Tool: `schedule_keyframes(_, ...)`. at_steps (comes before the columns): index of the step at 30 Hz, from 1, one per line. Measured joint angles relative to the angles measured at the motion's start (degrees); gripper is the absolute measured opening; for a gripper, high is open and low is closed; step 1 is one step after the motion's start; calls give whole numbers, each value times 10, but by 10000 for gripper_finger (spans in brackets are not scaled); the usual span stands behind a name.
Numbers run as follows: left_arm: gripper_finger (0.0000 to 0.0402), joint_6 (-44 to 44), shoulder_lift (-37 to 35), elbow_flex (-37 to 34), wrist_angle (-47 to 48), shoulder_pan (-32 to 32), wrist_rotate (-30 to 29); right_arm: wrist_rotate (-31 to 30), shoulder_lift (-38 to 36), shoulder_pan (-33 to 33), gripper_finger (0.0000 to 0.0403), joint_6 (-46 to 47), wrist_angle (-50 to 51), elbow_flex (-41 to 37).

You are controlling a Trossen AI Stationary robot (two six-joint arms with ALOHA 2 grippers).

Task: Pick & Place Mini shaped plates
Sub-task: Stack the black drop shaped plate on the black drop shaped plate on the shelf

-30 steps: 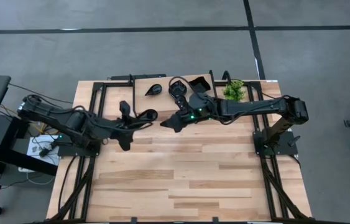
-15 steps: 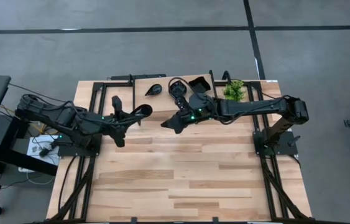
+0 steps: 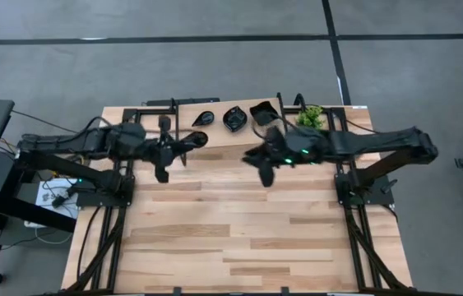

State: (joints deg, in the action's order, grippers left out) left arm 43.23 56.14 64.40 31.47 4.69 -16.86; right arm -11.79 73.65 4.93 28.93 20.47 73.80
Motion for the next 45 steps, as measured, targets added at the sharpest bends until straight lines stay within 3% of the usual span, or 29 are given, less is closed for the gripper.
schedule_keyframes(6, 8, 0, 32, 0, -74, -127, 79, -281, -70, 83, 113, -34, 151, 0)
schedule_keyframes(11, 9, 0, 99, 5, -107, -235, 133, -361, -75, 87, 113, -36, 223, 0)
schedule_keyframes(16, 8, -18, 168, 26, -107, -315, 180, -377, -60, 56, 113, -53, 262, -1)
schedule_keyframes(21, 8, -42, 212, 44, -107, -352, 205, -377, -50, 20, 113, -70, 262, -1)
schedule_keyframes(30, 7, -125, 243, 45, -38, -349, 207, -376, -35, -30, 113, -70, 267, -1)
schedule_keyframes(42, 9, -154, 238, 21, -43, -345, 196, -376, -9, -43, 113, -70, 269, -1)
schedule_keyframes(45, 8, -154, 238, 1, -53, -335, 168, -375, -4, -43, 113, -70, 267, -1)
